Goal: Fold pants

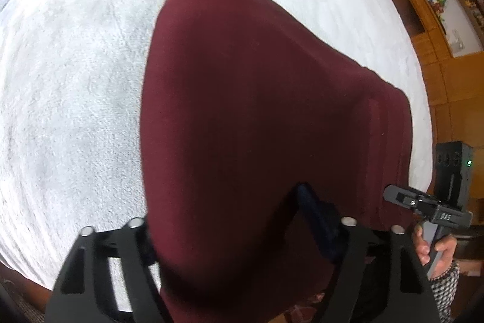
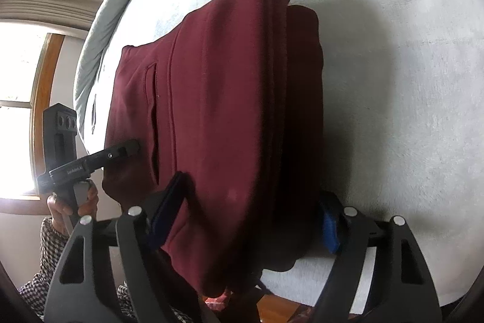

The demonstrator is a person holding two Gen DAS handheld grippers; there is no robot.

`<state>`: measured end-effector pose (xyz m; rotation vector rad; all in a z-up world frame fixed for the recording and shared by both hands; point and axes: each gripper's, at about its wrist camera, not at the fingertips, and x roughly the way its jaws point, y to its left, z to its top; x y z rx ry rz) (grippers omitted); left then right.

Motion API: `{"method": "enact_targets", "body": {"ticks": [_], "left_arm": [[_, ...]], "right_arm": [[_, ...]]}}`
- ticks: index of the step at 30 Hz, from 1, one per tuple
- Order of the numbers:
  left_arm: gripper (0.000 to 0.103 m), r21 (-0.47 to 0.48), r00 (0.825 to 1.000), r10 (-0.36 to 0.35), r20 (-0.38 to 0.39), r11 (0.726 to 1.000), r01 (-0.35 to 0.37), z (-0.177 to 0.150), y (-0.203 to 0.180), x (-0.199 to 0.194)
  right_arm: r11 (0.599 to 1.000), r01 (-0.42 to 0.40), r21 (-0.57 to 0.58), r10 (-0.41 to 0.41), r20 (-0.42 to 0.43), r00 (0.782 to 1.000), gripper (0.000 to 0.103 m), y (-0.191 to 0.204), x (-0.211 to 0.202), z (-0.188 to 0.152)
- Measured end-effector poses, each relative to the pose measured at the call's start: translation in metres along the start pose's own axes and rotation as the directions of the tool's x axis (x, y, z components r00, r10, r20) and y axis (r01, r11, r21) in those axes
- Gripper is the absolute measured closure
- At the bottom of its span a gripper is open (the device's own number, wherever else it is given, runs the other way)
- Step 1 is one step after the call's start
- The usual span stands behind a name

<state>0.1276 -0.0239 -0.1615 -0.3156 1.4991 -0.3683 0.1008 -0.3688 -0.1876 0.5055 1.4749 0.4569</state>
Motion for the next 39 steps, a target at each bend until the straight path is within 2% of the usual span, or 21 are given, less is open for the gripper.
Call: {"method": "enact_targets", "body": {"ticks": [1,3,5,6,10,12,15,18,22,26,29,32,33,34,35,36,38,39], "left_arm": [[0.038,-0.002,1.0,0.002,0.004,1.0,-0.002,0.001,0.0,0.0],[0.047,0.0,1.0,0.006,0.022,1.0,-0.006,0.001,-0.001,-0.004],[0.059,0.016,0.999,0.008,0.043,1.0,-0.009,-0.001,-0.003,-0.007],[0.062,0.031,0.998,0.006,0.059,0.999,-0.008,-0.003,-0.003,-0.01],[0.069,0.035,0.994,-0.028,0.108,0.999,0.025,-0.01,0.001,-0.017],[0.07,0.062,0.991,-0.022,0.131,0.998,0.014,-0.013,-0.004,-0.021],[0.071,0.081,0.985,-0.065,0.16,0.995,0.053,-0.013,-0.012,-0.032],[0.072,0.095,0.973,-0.135,0.185,0.988,0.119,-0.004,-0.021,-0.045],[0.072,0.133,0.952,-0.176,0.25,0.98,0.146,0.021,-0.042,-0.06],[0.072,0.155,0.938,-0.175,0.299,0.979,0.133,0.058,-0.06,-0.063],[0.071,0.157,0.943,-0.138,0.302,0.983,0.094,0.084,-0.065,-0.049],[0.071,0.139,0.962,-0.082,0.261,0.989,0.047,0.104,-0.064,-0.021],[0.07,0.127,0.976,-0.043,0.216,0.992,0.015,0.11,-0.059,-0.002],[0.069,0.115,0.981,-0.003,0.194,0.993,-0.02,0.112,-0.055,0.011],[0.064,0.108,0.982,0.02,0.188,0.993,-0.041,0.115,-0.055,0.018],[0.061,0.105,0.982,0.025,0.189,0.993,-0.046,0.115,-0.049,0.026],[0.047,0.099,0.98,0.041,0.196,0.993,-0.062,0.113,-0.045,0.029],[0.043,0.094,0.978,0.049,0.203,0.993,-0.07,0.112,-0.043,0.029]], "right_arm": [[1.0,0.001,-0.002,-0.001,0.003,1.0,0.034,0.001,0.0,-0.001],[1.0,0.005,-0.024,-0.005,0.014,1.0,0.048,0.005,-0.002,-0.003],[0.999,0.008,-0.053,-0.006,0.034,0.999,0.057,0.012,-0.008,-0.006],[0.999,0.003,-0.054,-0.001,0.042,0.999,0.062,0.013,-0.011,-0.007],[0.997,-0.047,-0.066,0.052,0.084,0.995,0.067,0.025,-0.03,-0.013],[0.994,-0.038,-0.099,0.048,0.098,0.994,0.068,0.037,-0.038,-0.015],[0.99,-0.03,-0.134,0.047,0.127,0.991,0.069,0.054,-0.052,-0.014],[0.984,0.001,-0.179,0.03,0.171,0.985,0.069,0.068,-0.071,-0.007],[0.976,0.028,-0.214,0.023,0.233,0.972,0.069,0.073,-0.101,0.011],[0.977,0.043,-0.207,0.017,0.28,0.96,0.069,0.062,-0.12,0.05],[0.983,0.062,-0.174,-0.013,0.27,0.963,0.068,0.045,-0.111,0.084],[0.991,0.07,-0.114,-0.044,0.219,0.975,0.066,0.017,-0.081,0.107],[0.994,0.081,-0.077,-0.065,0.192,0.979,0.065,0.005,-0.067,0.112],[0.993,0.1,-0.056,-0.089,0.17,0.981,0.062,-0.004,-0.058,0.115],[0.988,0.151,-0.028,-0.146,0.146,0.979,0.051,-0.015,-0.044,0.116],[0.986,0.166,-0.006,-0.164,0.137,0.977,0.046,-0.025,-0.036,0.114],[0.992,0.12,0.027,-0.123,0.155,0.98,0.038,-0.04,-0.033,0.109],[0.994,0.107,0.033,-0.111,0.164,0.98,0.037,-0.042,-0.034,0.105]]}}
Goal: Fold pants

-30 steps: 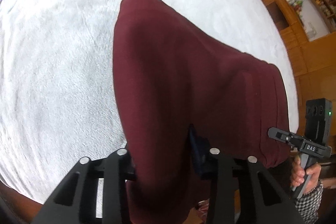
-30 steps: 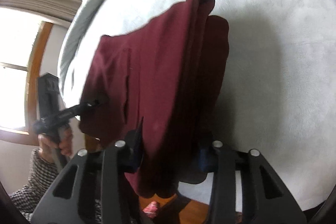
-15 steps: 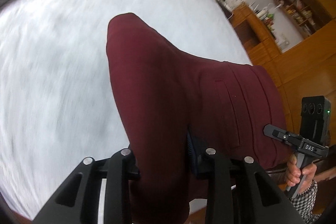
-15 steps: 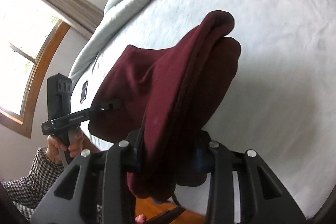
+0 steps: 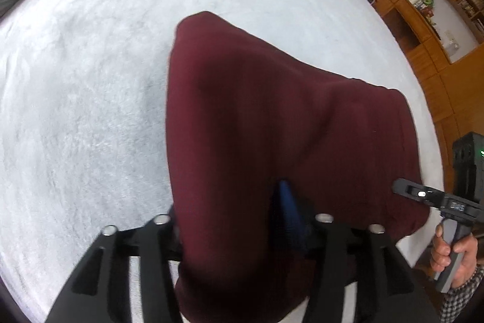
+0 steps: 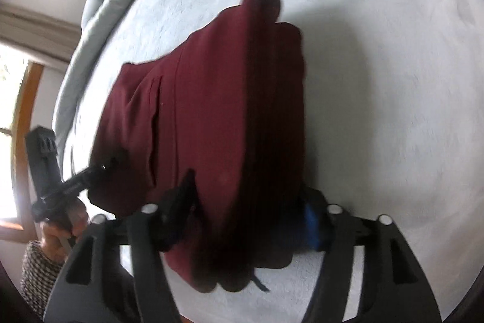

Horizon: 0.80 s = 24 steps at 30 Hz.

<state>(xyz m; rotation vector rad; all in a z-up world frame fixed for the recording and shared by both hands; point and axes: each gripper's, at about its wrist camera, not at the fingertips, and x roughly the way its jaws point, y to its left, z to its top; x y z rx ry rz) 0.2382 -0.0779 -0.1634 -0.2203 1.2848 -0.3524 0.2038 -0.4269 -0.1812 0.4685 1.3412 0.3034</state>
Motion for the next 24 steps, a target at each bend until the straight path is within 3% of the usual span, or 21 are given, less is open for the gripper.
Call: {"method": "enact_targets", "body": {"ticks": [2,4,7,8,11,17,18,21,24], "left_arm": [[0.025,0.003,0.999,0.034,0.0,0.999,-0.034,-0.002,0.002,-0.003],[0.02,0.011,0.998,0.062,-0.005,0.998,-0.062,-0.006,0.004,-0.016],[0.019,0.006,0.992,0.117,0.04,0.993,-0.117,-0.023,0.024,-0.049],[0.016,0.009,0.99,0.133,0.051,0.991,-0.134,-0.028,0.038,-0.059],[0.015,-0.001,0.979,0.187,0.081,0.982,-0.188,-0.043,0.032,-0.082],[0.014,0.017,0.978,0.197,0.071,0.98,-0.199,-0.052,0.02,-0.082],[0.014,0.013,0.979,0.195,0.065,0.98,-0.196,-0.051,0.017,-0.078],[0.014,0.007,0.979,0.191,0.066,0.981,-0.191,-0.049,0.004,-0.067],[0.014,0.025,0.979,0.184,0.092,0.982,-0.187,-0.051,-0.002,-0.068]], "right_arm": [[1.0,-0.002,0.001,0.002,0.008,1.0,0.035,-0.001,-0.007,-0.004],[1.0,0.009,-0.007,-0.009,0.039,0.999,0.035,-0.002,-0.024,-0.009],[0.999,0.031,-0.01,-0.029,0.109,0.994,0.034,-0.001,-0.057,-0.025],[1.0,0.013,-0.004,-0.012,0.121,0.993,0.034,-0.002,-0.064,-0.028],[0.999,-0.048,-0.014,0.05,0.107,0.993,0.036,0.021,-0.069,-0.044],[0.999,-0.01,-0.048,0.013,0.064,0.998,0.053,0.045,-0.048,-0.05],[0.999,0.006,-0.044,-0.003,0.064,0.998,0.066,0.044,-0.048,-0.05],[0.997,0.022,-0.074,-0.016,0.083,0.996,0.088,0.046,-0.054,-0.05],[0.995,0.046,-0.089,-0.038,0.087,0.995,0.092,0.047,-0.062,-0.051]]}}
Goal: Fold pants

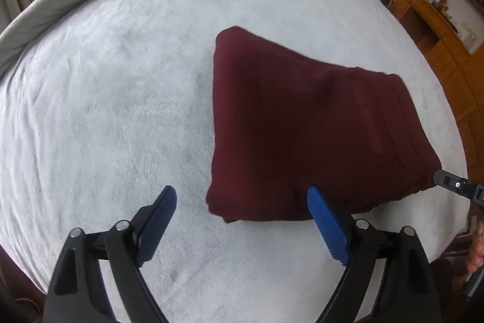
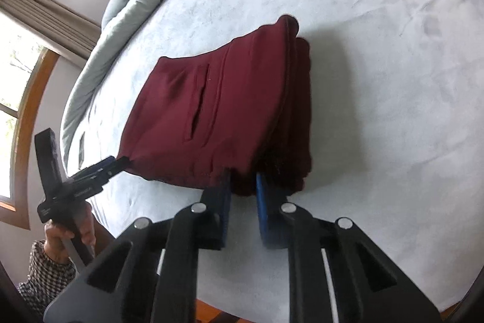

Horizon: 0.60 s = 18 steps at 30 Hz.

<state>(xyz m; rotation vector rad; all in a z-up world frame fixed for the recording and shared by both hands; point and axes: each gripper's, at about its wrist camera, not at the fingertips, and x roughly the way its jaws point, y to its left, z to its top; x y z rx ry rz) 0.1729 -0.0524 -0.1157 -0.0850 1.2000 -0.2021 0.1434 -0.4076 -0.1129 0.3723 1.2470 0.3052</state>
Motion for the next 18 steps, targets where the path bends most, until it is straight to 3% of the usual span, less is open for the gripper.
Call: {"method": "enact_targets", "body": {"ticks": [4,8,9,13,15,18], "left_arm": [[0.014,0.02,1.0,0.005,0.014,1.0,-0.005,-0.001,-0.009,-0.001],[0.014,0.027,1.0,0.017,0.016,0.999,-0.017,-0.004,-0.011,-0.002],[0.014,0.026,1.0,0.02,0.017,0.999,-0.02,-0.006,-0.011,-0.004],[0.013,0.033,0.999,0.033,0.037,0.999,-0.034,-0.013,-0.017,-0.022],[0.009,0.033,0.998,0.038,0.059,0.999,-0.04,-0.017,-0.021,-0.034],[0.008,0.05,0.994,0.039,0.105,0.998,-0.044,-0.023,-0.03,-0.057]], "right_arm": [[0.997,0.075,0.028,-0.073,-0.061,0.995,0.092,-0.008,0.027,-0.007],[0.995,0.097,0.02,-0.096,-0.053,0.994,0.089,-0.006,0.036,-0.011],[0.994,0.105,0.019,-0.104,-0.049,0.993,0.079,-0.005,0.035,-0.01],[0.996,0.088,0.025,-0.087,-0.016,0.996,0.066,0.0,0.021,-0.011],[0.993,0.117,0.027,-0.118,-0.001,0.993,0.039,0.007,0.011,-0.014],[0.983,0.182,0.019,-0.183,0.054,0.982,0.018,0.026,-0.004,-0.02]]}}
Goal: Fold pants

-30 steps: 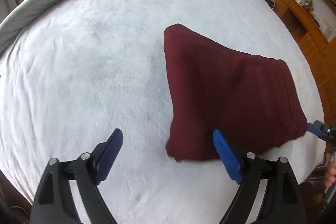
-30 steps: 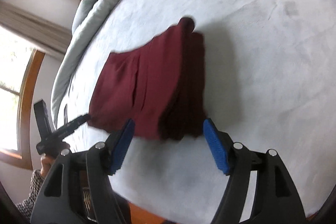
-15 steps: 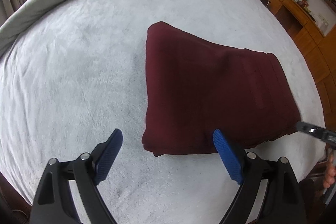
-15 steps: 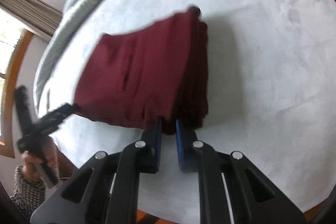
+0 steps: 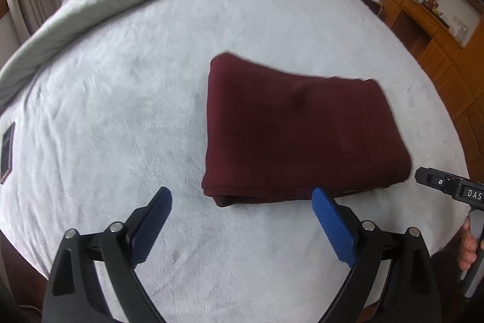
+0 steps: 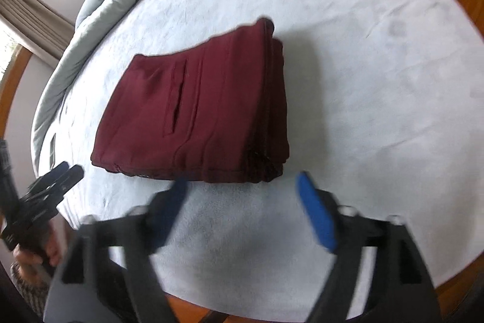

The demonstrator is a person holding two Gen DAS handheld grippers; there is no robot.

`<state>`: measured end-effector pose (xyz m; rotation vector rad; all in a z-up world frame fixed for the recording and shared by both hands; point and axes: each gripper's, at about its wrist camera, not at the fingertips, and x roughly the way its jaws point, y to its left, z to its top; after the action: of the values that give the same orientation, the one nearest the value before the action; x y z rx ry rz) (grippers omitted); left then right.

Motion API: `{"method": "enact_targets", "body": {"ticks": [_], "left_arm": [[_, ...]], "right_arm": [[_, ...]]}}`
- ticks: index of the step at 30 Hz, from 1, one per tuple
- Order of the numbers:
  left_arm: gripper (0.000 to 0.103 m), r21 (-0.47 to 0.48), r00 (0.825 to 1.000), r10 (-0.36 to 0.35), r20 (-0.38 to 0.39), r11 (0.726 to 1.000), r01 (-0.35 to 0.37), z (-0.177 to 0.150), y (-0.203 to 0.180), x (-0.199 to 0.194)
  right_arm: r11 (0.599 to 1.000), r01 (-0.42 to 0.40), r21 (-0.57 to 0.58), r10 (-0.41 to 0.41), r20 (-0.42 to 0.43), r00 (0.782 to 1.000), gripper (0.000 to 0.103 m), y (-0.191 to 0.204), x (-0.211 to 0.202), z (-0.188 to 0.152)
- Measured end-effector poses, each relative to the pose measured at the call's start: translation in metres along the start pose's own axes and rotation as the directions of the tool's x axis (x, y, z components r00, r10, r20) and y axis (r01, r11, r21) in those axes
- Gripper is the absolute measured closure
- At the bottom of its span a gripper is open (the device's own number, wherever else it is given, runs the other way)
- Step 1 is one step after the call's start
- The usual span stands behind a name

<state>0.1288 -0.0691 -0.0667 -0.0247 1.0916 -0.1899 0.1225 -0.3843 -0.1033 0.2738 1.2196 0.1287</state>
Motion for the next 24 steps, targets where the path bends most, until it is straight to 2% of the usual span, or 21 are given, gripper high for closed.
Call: {"method": "enact_targets", "body": {"ticks": [6,13,18,24], "left_arm": [[0.004,0.031,0.998,0.023,0.065,0.999,-0.025,-0.002,-0.012,-0.044],[0.004,0.042,0.995,0.064,0.073,0.997,-0.067,-0.003,-0.016,-0.069],[0.004,0.021,0.995,0.068,0.078,0.997,-0.069,-0.006,-0.013,-0.082],[0.004,0.032,0.995,0.069,0.076,0.997,-0.072,-0.011,-0.017,-0.093]], "right_arm": [[0.998,0.068,0.01,-0.069,0.048,0.996,0.006,0.031,-0.028,-0.008],[0.989,0.144,0.017,-0.145,0.047,0.988,0.006,0.049,-0.042,-0.012],[0.991,0.136,0.021,-0.137,0.056,0.989,0.006,0.056,-0.053,-0.018],[0.983,0.18,0.015,-0.181,0.049,0.982,0.004,0.067,-0.058,-0.027]]}}
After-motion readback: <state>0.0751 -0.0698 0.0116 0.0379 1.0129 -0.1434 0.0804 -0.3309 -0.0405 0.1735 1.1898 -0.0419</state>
